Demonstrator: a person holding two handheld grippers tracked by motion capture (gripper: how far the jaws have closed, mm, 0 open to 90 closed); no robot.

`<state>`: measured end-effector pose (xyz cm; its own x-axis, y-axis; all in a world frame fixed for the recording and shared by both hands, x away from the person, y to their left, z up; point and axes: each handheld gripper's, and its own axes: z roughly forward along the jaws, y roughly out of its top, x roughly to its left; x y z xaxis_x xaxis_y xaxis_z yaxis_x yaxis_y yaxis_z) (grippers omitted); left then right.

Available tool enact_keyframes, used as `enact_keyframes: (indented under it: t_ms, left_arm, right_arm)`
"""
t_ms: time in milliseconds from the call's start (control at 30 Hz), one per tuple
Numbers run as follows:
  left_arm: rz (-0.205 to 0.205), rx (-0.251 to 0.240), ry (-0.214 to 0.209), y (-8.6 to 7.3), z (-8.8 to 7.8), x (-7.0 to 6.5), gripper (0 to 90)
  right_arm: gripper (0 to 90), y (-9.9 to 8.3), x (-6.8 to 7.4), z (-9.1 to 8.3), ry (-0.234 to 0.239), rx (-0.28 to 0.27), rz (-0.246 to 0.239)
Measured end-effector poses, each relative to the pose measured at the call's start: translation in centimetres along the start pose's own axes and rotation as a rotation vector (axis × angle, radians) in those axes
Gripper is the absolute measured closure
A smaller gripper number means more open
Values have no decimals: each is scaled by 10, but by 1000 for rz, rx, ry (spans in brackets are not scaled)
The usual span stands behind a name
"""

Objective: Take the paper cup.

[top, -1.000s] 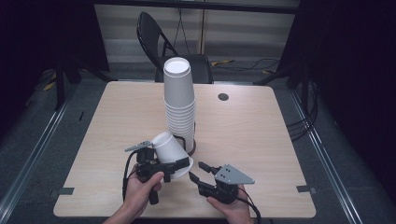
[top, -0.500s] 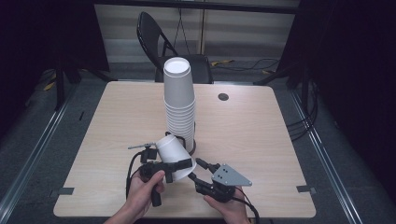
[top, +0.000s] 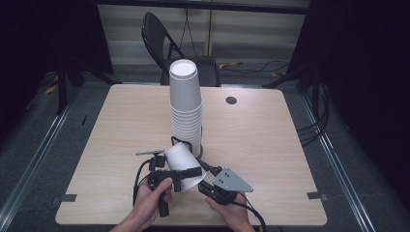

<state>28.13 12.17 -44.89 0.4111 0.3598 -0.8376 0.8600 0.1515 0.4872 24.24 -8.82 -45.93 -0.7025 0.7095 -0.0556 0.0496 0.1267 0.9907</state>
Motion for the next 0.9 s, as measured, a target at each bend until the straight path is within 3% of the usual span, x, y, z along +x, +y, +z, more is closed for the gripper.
enact_keyframes:
  t_ms: [200, 300, 433, 567, 700, 900]
  left_arm:
    - [2, 22, -11, -3, 5, -1, 109]
    - [22, 12, -26, -1, 6, -1, 98]
    - [40, 3, -34, -1, 7, -3, 92]
    - [72, -4, -27, 3, 7, -3, 84]
    - [115, -16, -38, 6, 9, -2, 67]
    - [139, -17, -45, 8, 9, 0, 39]
  right_arm:
    - [665, -2, 0, 2, -7, -4, 4]
    - [766, -2, -2, -1, -32, -6, -5]
    - [832, -3, -5, -3, -54, -10, 10]
    - [844, -3, -7, -5, -35, 16, 44]
    - [851, -2, -8, -7, -38, 22, 47]
    - [860, -2, -8, -11, -41, 36, 61]
